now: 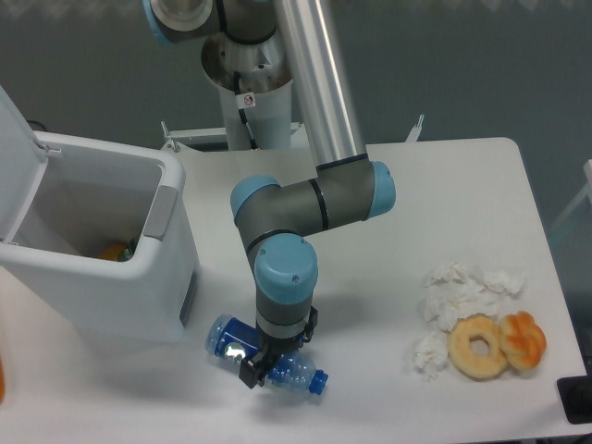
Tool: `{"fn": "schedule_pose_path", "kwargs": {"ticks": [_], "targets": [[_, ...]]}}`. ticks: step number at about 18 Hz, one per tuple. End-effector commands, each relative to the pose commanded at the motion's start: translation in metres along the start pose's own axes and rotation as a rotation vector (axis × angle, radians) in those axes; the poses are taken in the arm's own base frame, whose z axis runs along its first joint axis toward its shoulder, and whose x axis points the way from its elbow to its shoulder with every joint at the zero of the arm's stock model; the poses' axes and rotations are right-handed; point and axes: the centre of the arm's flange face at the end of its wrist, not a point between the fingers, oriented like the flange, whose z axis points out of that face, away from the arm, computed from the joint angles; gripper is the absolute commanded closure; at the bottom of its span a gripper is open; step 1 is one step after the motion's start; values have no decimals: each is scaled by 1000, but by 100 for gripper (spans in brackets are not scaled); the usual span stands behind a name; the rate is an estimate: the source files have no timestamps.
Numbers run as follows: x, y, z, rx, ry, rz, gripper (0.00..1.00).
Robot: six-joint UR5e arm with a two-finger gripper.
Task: Pick up the plastic bottle
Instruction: 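Close the gripper on the bottle's middle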
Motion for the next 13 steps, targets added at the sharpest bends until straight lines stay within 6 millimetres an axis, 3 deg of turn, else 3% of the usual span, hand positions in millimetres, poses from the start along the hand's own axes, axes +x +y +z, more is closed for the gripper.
{"fn": "schedule_pose_path", "kwargs": {"ticks": [5,13], "targets": [[5,5,1,-3,0,9,13],[5,6,-2,0,1,9,23]]}}
